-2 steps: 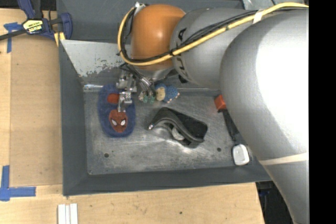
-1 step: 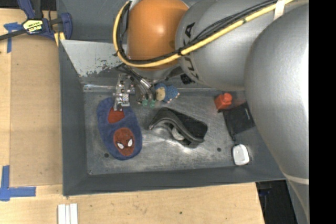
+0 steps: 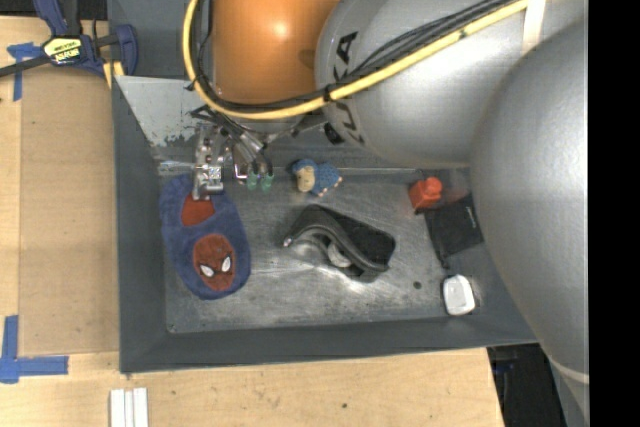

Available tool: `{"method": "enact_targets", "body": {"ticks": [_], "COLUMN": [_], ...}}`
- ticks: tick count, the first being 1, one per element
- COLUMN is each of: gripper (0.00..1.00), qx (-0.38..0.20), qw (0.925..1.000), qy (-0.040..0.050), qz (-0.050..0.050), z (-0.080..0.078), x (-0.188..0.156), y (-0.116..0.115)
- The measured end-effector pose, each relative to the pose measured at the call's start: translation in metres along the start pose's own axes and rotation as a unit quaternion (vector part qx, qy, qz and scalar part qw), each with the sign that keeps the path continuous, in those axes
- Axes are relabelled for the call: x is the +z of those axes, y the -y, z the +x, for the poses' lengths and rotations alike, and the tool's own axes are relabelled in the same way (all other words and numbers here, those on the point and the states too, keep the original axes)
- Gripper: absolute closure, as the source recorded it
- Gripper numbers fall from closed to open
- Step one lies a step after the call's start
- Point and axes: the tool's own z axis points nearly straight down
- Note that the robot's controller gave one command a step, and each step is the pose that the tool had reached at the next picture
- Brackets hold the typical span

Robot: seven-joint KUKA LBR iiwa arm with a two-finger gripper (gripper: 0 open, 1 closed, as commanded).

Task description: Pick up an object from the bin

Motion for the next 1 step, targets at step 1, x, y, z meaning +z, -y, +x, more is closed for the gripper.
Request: {"method": "enact_targets", "body": {"ticks": [1], "gripper": [1.00], "qx": [-0.007], "qw": [0.9999], "qy": [-0.0069], "qz": [0.004], "z": [0.0253], "x": [0.0695], "y": [0.0090]}}
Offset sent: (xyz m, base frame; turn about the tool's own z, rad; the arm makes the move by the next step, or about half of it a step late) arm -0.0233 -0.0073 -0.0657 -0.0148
